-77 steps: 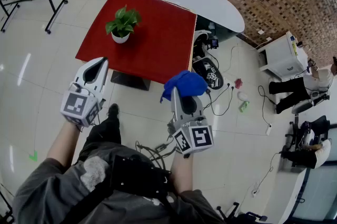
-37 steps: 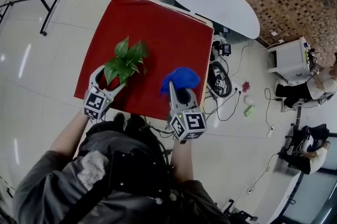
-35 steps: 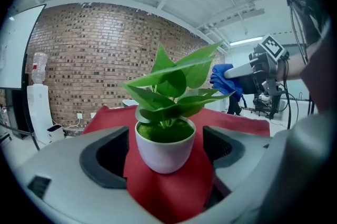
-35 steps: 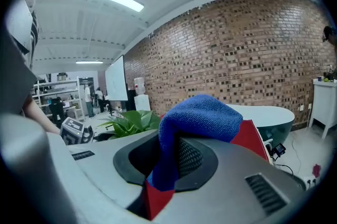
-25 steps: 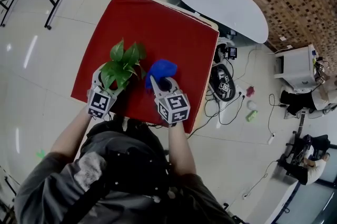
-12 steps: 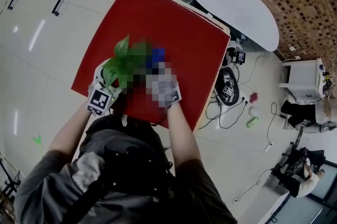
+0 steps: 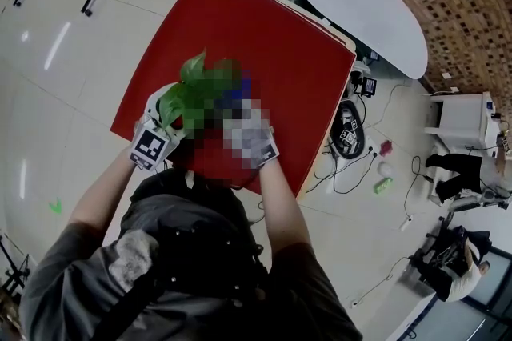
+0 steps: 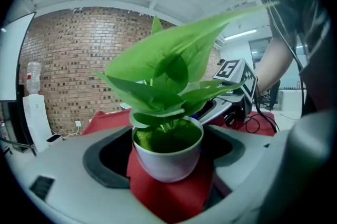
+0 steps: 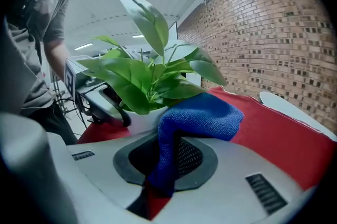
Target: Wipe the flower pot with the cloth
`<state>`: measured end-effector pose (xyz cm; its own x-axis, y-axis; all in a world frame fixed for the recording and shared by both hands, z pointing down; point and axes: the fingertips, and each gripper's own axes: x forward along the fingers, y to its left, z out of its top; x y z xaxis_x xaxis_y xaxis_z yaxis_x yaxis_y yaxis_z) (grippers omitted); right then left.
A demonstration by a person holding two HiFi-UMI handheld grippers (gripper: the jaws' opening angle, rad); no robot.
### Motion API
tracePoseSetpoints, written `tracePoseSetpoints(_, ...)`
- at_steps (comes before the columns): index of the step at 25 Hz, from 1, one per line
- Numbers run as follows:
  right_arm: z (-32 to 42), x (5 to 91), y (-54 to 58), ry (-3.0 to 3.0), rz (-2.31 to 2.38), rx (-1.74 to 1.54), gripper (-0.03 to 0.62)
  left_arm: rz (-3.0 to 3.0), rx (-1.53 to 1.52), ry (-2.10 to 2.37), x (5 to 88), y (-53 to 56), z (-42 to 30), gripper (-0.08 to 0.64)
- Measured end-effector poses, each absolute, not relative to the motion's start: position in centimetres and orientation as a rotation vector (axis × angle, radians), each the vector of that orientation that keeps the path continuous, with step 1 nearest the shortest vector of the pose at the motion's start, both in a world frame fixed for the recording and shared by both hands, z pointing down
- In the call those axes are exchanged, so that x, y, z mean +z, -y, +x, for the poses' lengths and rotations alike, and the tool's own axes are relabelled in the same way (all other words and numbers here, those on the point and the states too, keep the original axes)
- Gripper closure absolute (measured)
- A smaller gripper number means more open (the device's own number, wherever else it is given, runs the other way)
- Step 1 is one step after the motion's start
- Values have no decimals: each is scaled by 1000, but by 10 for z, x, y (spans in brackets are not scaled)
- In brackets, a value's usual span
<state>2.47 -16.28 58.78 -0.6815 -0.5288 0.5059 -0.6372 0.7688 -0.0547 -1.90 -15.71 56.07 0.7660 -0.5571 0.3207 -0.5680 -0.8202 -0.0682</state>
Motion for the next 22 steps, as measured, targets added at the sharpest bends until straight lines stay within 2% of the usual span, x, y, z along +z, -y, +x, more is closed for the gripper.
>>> tracePoseSetpoints(10, 17, 579, 132, 2472, 904, 261, 514, 2975, 544, 743, 559, 156, -20, 112)
tracePoseSetpoints(22, 13, 583, 114, 2446, 941, 319, 514, 2993, 630, 749, 561, 150, -29, 115)
